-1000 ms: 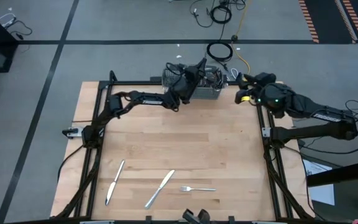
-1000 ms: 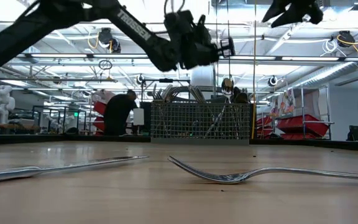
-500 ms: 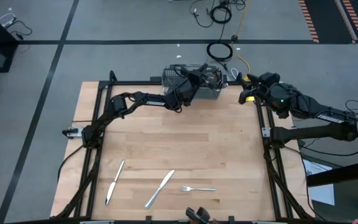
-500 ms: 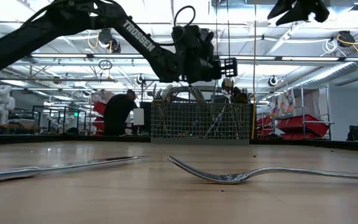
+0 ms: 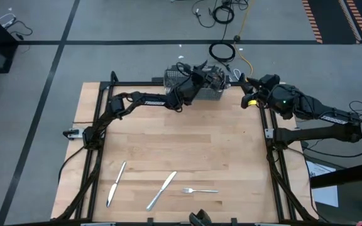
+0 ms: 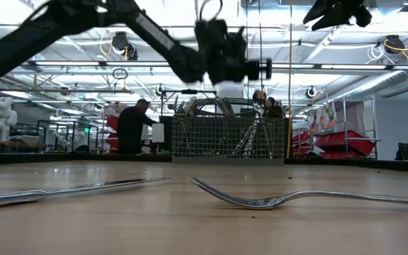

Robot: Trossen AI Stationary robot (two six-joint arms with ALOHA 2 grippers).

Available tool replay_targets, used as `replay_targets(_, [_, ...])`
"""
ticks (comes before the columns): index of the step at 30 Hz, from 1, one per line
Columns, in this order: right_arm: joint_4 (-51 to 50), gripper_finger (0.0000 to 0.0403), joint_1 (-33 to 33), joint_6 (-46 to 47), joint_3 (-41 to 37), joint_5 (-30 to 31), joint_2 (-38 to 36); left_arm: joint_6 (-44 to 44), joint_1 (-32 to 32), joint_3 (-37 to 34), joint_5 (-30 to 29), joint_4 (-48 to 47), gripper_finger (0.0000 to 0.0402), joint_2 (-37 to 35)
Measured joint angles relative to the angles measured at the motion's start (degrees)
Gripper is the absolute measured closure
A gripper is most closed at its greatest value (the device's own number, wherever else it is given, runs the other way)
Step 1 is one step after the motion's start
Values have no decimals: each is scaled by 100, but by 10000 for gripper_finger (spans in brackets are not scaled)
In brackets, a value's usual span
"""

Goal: Sort silverware
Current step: Put the silver fork into the silverware organizer

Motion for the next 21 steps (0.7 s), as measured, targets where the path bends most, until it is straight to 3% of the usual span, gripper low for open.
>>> replay_targets(3, [-186,229,4,-150,0,-626,-2,307,-91,0,138,-431,213,-608])
replay_targets(10, [-1401,229,392,-70,-61,-1715,512,274,-387,7,1374,-3610,211,-3046])
replay_targets(16, [-1040,229,1147,65,-223,-2809,1639,-476,-478,7,2070,-6067,211,-4931])
replay_targets(21, [-568,229,1940,46,-238,-2929,2650,-1063,-682,9,2241,-7849,211,-6113])
